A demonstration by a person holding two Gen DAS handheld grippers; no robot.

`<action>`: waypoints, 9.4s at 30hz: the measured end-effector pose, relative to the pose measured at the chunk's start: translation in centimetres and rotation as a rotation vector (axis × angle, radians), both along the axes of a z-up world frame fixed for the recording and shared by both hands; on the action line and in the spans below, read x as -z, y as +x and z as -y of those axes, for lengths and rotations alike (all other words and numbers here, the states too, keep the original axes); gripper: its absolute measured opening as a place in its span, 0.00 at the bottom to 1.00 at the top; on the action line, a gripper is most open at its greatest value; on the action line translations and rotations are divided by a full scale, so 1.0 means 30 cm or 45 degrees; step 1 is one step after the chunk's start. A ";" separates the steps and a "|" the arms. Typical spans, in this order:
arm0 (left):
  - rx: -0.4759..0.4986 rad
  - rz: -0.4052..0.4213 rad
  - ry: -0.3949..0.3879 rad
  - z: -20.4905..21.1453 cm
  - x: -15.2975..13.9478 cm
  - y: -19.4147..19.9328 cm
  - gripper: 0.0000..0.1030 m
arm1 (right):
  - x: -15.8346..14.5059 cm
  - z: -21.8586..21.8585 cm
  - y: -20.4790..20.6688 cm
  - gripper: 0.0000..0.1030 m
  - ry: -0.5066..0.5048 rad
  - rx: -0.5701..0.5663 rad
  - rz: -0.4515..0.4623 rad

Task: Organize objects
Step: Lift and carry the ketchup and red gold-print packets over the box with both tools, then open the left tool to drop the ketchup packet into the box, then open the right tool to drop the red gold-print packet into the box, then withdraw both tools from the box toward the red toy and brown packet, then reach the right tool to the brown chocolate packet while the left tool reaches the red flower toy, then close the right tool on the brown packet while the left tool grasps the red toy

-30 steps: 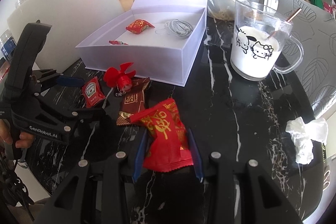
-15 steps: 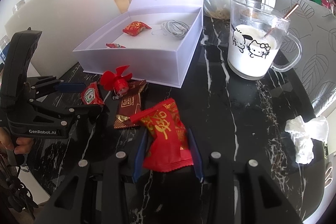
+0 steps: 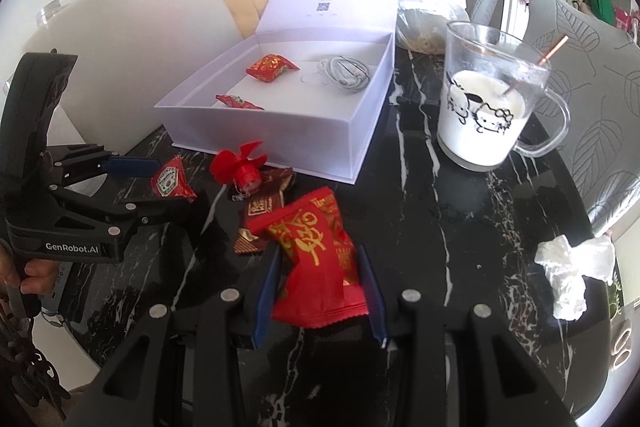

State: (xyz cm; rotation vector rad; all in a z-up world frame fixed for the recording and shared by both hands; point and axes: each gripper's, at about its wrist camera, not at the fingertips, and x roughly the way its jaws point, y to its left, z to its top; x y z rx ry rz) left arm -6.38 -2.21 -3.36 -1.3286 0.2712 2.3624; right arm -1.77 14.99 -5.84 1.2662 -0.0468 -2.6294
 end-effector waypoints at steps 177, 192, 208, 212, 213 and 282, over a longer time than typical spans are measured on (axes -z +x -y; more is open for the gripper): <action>-0.240 -0.292 -0.060 -0.017 -0.496 -0.236 0.88 | -0.542 0.047 -0.332 0.62 0.207 0.050 -0.296; -0.214 -0.217 -0.066 -0.012 -0.393 -0.075 0.88 | -0.449 0.070 -0.144 0.62 0.194 0.052 -0.246; -0.173 -0.081 -0.069 -0.020 -0.201 0.018 0.88 | -0.259 0.069 -0.030 0.62 0.159 0.052 -0.128; -0.161 -0.055 -0.073 -0.024 -0.162 0.030 0.88 | -0.215 0.069 -0.014 0.62 0.132 0.045 -0.104; -0.156 -0.048 -0.072 -0.026 -0.151 0.034 0.88 | -0.201 0.069 -0.009 0.62 0.127 0.038 -0.096; 0.076 -0.014 -0.049 -0.244 0.025 -0.089 0.86 | 0.080 -0.048 -0.098 0.38 0.095 -0.068 0.066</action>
